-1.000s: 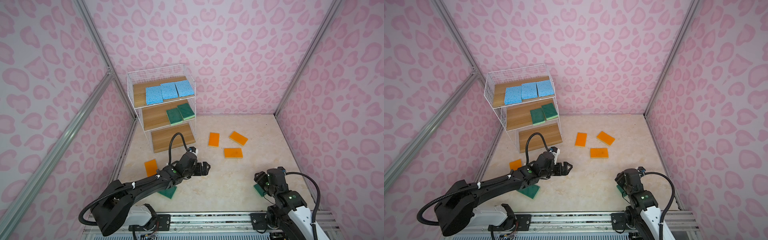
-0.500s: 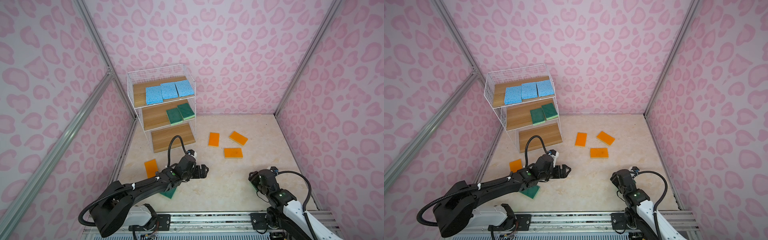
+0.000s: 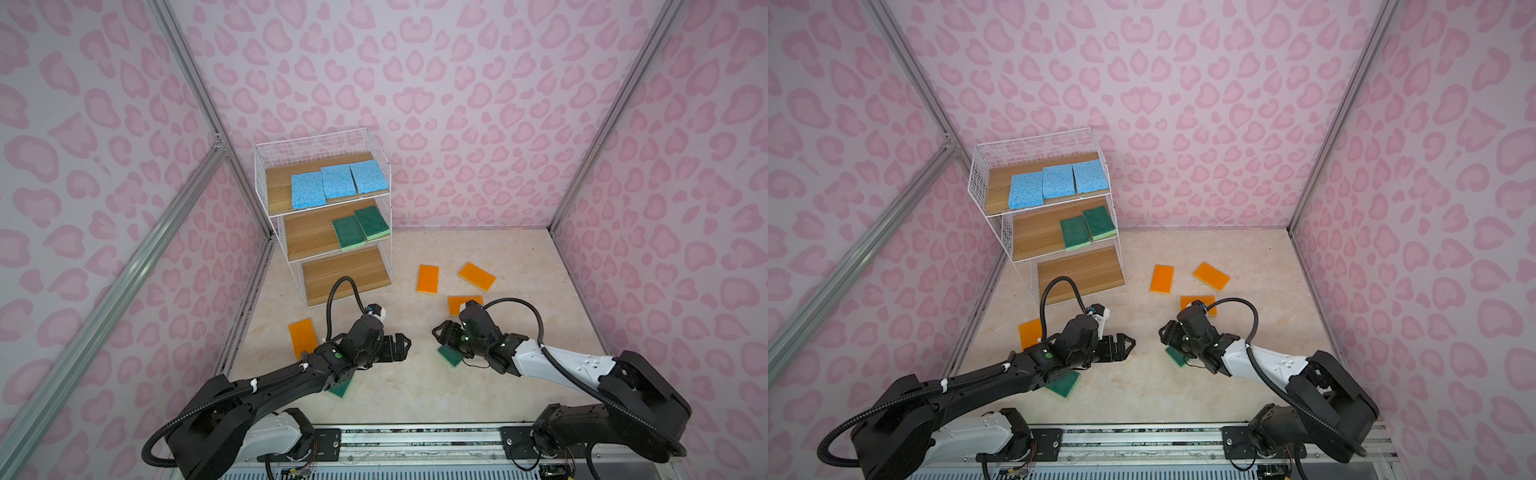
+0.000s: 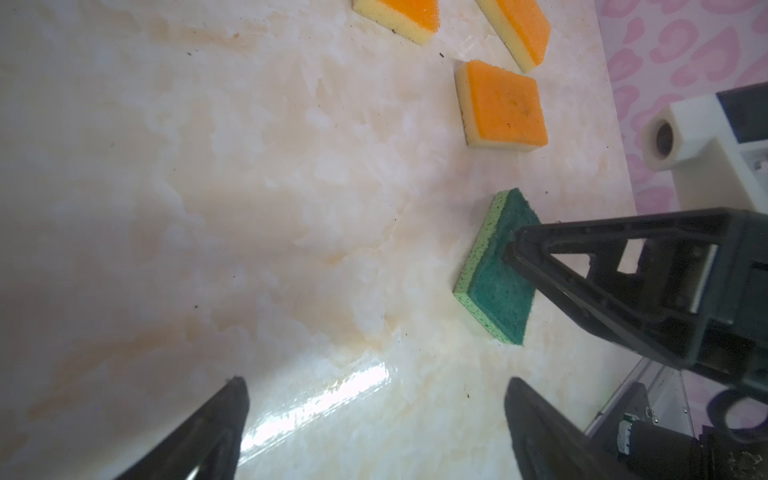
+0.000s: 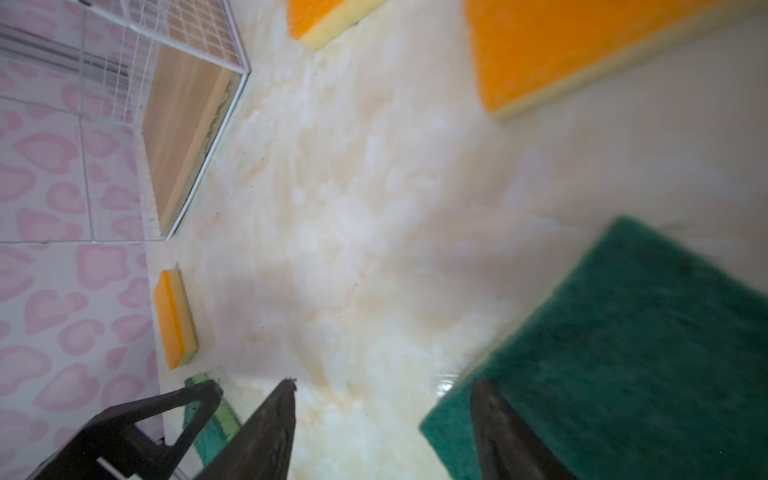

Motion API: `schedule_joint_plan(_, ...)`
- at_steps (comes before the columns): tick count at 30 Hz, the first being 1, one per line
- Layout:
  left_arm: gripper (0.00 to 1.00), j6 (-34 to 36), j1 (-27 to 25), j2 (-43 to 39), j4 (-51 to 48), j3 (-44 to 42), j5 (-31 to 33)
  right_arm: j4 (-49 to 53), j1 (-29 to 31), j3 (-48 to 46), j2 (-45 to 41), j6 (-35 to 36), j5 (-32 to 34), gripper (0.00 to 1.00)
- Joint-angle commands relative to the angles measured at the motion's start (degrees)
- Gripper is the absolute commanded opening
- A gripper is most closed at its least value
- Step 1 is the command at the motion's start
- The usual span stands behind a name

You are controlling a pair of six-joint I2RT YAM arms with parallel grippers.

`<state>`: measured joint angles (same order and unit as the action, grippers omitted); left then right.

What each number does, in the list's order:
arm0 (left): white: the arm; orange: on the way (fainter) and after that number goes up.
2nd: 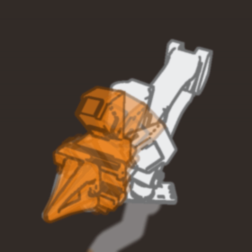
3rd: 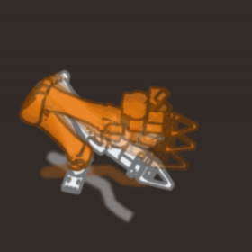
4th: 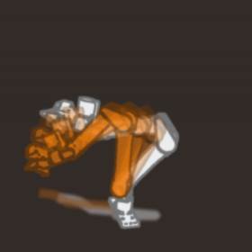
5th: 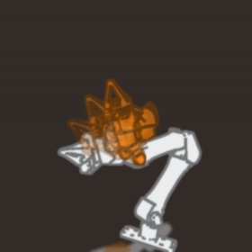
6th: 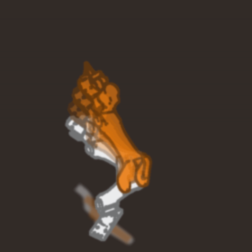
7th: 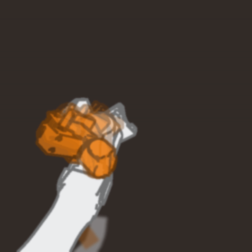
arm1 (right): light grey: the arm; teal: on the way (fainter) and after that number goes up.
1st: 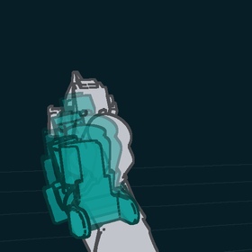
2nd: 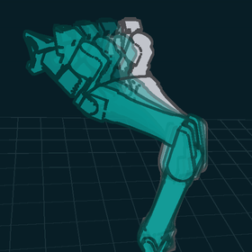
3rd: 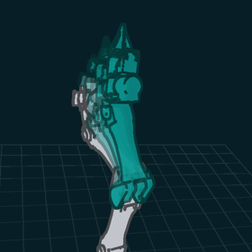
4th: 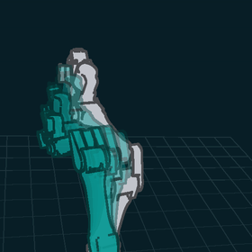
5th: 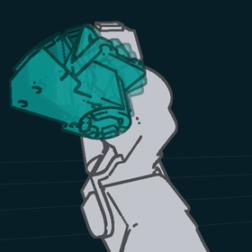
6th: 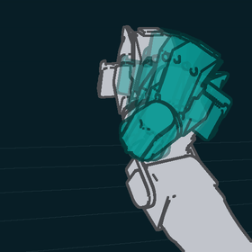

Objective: Place and organize the cleaning sponges onto the shelf
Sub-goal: 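Grasp the green sponge on the table with the right gripper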

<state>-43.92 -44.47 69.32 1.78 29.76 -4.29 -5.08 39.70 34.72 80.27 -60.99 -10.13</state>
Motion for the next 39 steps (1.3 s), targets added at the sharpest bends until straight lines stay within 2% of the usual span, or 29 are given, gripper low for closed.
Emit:
schedule_joint_plan(1,0.98,-0.5,0.5,-1.1,0.6,-1.0,-1.3,-3.4,0.3,4.4,3.5,3.3,-5.8,0.68)
schedule_joint_plan(7,0.82,3.8,0.6,-1.0,-1.8,0.4,-2.0,2.6,-2.1,9.8,2.2,8.7,-10.2,0.67)
schedule_joint_plan(10,0.75,4.8,0.5,1.5,-1.7,2.4,-4.3,6.9,-5.3,7.7,-1.5,9.5,-11.5,0.65)
schedule_joint_plan(12,0.73,5.0,0.1,3.2,-1.0,3.6,-5.1,9.6,-7.8,5.1,-5.7,9.7,-12.4,0.63)
schedule_joint_plan(14,0.76,5.4,-0.6,4.9,-0.8,4.9,-5.0,13.4,-10.2,2.4,-10.2,10.6,-13.3,0.63)
schedule_joint_plan(18,0.89,6.2,-1.5,8.2,-0.2,6.9,-5.7,22.6,-14.0,-1.1,-17.3,12.9,-14.3,0.65)
schedule_joint_plan(23,0.95,5.2,-2.1,9.4,1.3,7.6,-4.4,23.5,-17.1,-7.4,-21.4,12.0,-17.3,0.62)
schedule_joint_plan(31,0.97,0.3,-2.5,3.7,5.0,2.4,1.0,17.6,-21.4,-10.2,-16.4,11.5,-20.1,0.56)
schedule_joint_plan(35,0.97,-1.0,-2.6,0.9,5.4,0.4,2.6,16.7,-22.4,-7.8,-9.8,14.1,-22.2,0.52)
schedule_joint_plan(39,0.97,-1.3,-2.6,-0.7,4.4,-0.8,3.7,15.3,-22.3,-7.0,-6.8,14.6,-21.1,0.49)
